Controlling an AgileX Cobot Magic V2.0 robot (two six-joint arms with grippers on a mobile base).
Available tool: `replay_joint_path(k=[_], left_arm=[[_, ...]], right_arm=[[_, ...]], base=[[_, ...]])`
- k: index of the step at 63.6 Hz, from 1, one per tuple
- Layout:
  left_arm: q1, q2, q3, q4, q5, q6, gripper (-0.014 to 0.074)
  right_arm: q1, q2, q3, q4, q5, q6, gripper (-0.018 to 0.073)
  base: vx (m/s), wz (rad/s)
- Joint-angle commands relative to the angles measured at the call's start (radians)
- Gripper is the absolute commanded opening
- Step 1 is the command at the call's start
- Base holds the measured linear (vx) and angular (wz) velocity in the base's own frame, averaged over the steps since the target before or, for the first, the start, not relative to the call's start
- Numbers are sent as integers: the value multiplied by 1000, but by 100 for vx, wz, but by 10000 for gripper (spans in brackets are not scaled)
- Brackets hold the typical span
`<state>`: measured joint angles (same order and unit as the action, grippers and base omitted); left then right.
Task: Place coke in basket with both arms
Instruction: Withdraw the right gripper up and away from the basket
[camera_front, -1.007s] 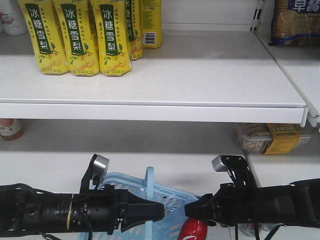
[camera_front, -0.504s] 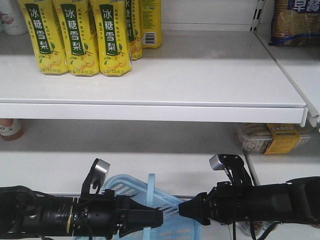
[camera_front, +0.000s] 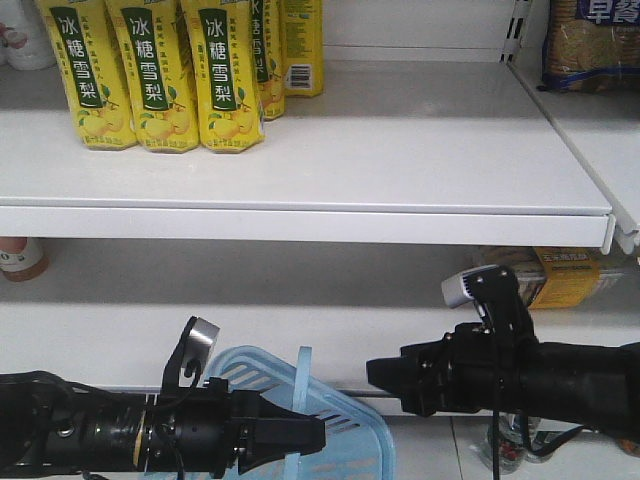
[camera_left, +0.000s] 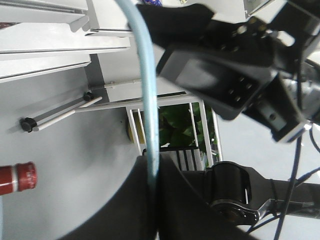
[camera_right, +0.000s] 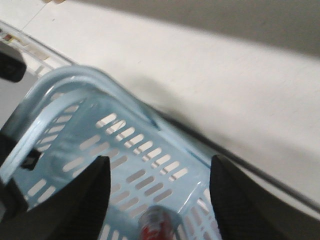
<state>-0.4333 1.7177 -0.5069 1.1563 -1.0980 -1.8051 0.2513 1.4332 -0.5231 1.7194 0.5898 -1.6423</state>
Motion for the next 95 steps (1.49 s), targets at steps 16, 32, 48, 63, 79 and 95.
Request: replay_joint_path(k=[16,32,48,63,79,95], left_arm=[[-3,-49,-22,-68,-277,4,-6],[-3,-49,-22,-68,-277,4,-6],[-3,-49,-22,-68,-277,4,-6],[-3,-49,-22,-68,-277,4,-6],[-3,-49,-22,-68,-277,4,-6],[-3,-49,-22,-68,-277,4,-6]], right_arm=[[-1,-345,-20,63,-394,13,431],[-1,-551,-17,-23,-537,13,431],[-1,-709,18,-24,-726,-16,431],[-1,-865,103,13,-751,-112,431],[-1,-1035,190,67,-751,-185,430],[-1,-1150,313,67,-724,-181,379]], base=[[0,0],[0,0],[0,0],[0,0],[0,0],[0,0]])
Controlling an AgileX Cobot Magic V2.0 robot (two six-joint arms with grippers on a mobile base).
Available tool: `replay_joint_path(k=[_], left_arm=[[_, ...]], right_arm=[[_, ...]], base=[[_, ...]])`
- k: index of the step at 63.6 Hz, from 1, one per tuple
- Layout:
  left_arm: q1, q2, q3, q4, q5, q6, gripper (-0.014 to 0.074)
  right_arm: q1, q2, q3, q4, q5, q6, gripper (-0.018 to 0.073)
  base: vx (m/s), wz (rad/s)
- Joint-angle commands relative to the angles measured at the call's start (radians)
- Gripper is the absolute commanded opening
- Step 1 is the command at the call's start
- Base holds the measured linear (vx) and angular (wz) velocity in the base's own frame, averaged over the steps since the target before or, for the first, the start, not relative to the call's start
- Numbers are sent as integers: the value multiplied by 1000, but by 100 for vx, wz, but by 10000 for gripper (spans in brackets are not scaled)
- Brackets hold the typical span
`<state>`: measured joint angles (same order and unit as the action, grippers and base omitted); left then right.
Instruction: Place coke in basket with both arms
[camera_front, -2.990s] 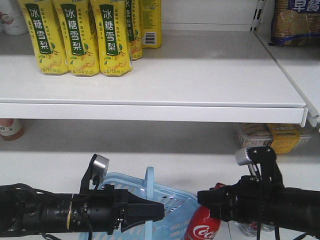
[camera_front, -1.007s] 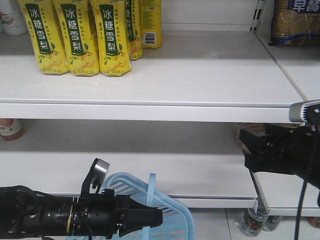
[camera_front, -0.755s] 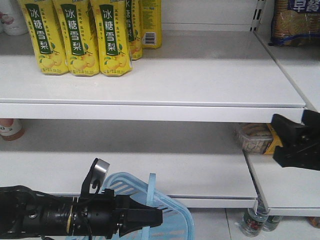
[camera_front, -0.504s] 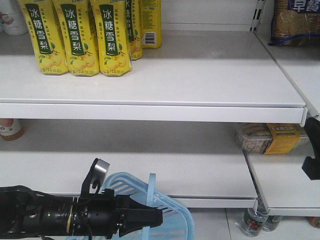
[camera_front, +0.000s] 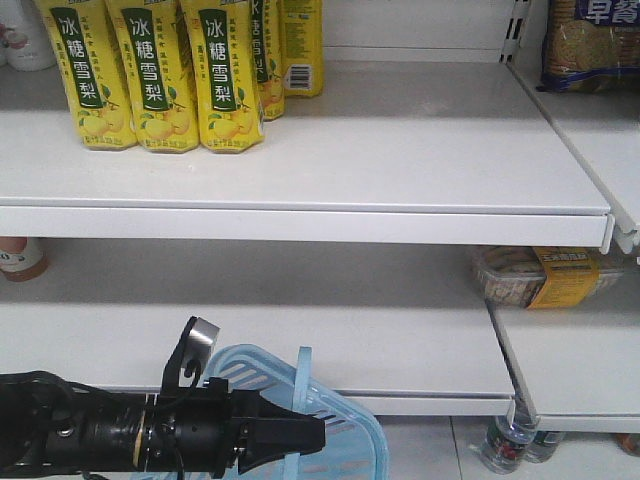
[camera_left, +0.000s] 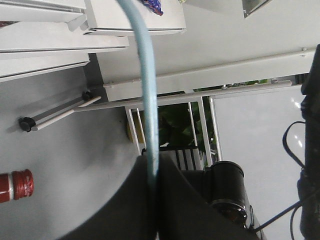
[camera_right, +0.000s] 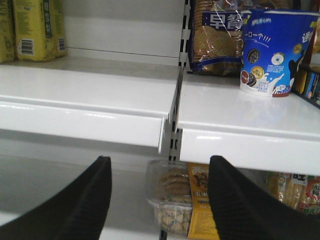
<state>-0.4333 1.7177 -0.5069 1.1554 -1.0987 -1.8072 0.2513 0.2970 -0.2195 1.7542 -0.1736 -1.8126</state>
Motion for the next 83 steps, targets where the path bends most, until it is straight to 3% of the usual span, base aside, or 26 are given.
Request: replay_joint_path(k=[1,20,31,83], left_arm=[[-3,-49,-22,-67,-276,6,-6],[-3,-49,-22,-67,-276,6,-6],[-3,-49,-22,-67,-276,6,-6],[-3,-49,-22,-67,-276,6,-6]], right_arm=[[-1,-16,17,32,42,-11,375],[-1,-18,56,32,145,-11,255],[-1,-18,55,32,131,-11,-12],[-1,-18,55,32,127,-11,-9]], base=[[0,0],[0,0],[0,0],[0,0]])
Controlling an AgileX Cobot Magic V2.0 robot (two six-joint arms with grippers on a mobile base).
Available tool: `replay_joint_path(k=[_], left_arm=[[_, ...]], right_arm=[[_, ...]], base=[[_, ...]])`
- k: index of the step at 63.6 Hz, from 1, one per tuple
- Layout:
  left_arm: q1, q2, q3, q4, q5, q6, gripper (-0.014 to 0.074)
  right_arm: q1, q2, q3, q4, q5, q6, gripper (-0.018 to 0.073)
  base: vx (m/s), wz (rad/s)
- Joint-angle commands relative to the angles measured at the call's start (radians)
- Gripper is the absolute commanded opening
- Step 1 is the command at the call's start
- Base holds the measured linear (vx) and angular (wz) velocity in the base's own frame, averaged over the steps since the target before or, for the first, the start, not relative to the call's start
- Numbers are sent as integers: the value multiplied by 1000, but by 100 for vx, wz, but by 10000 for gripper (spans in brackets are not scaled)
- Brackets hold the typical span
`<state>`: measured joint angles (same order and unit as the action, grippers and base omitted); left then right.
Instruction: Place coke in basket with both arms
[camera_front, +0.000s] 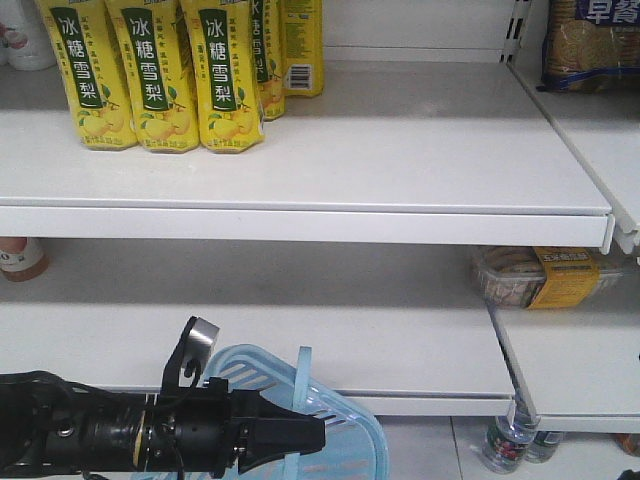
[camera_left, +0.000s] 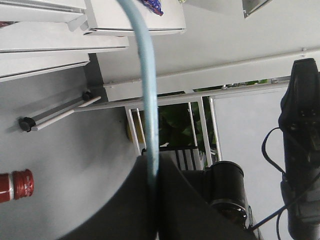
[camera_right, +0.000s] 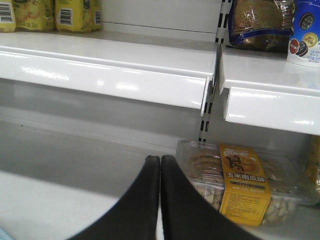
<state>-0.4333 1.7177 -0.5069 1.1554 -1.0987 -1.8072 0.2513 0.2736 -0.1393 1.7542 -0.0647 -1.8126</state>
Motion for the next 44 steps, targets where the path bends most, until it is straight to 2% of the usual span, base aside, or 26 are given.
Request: replay_joint_path(k=[1,21,30,44], left_arm=[[-3,-49,-22,-67,-276,6,-6],[-3,-49,-22,-67,-278,-3,-6],[-3,-60,-17,-34,-278,-21,-6],[-3,-175,109,-81,-278,55,-6]], right_arm=[[-1,6,-25,32,18,-11,-9],[-1,6,-25,32,18,-11,-9],[-1,6,-25,32,18,-11,-9],[-1,6,-25,32,18,-11,-9]], base=[[0,0],[0,0],[0,0],[0,0]])
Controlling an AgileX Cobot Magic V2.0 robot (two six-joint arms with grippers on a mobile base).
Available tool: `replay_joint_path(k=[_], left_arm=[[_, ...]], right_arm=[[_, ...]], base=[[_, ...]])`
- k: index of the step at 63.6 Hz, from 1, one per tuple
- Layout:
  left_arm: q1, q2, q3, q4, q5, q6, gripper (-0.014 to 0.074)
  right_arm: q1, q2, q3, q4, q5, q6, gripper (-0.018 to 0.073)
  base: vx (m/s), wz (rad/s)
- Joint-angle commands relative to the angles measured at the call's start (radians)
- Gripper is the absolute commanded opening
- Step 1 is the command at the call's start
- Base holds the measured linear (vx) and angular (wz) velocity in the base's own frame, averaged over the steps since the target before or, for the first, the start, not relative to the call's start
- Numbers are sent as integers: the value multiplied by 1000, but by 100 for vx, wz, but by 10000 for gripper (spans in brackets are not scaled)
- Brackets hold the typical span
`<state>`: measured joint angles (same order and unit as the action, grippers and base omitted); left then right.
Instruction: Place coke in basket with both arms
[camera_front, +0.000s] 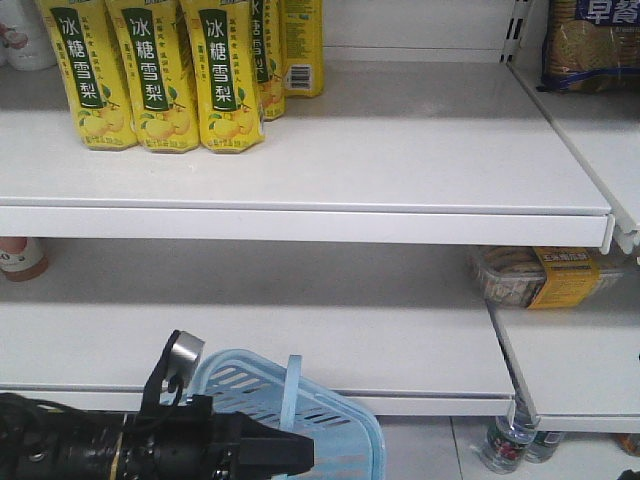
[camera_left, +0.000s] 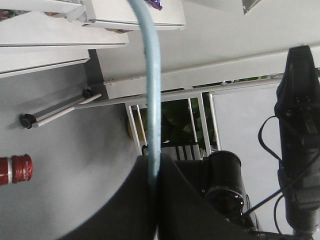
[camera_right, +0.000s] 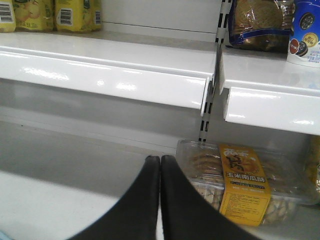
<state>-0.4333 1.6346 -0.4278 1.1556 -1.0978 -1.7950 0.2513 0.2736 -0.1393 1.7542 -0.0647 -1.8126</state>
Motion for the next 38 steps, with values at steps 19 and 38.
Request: replay_joint_path(k=[19,38], left_arm=[[-3,-308,152,-180,-270,155,-6],[-3,-546,189,-216,1,194,-6]], right_arm=[[-1,6,-25,32,18,-11,-9],[-1,6,-25,32,18,-11,-9]], base=[[0,0],[0,0]])
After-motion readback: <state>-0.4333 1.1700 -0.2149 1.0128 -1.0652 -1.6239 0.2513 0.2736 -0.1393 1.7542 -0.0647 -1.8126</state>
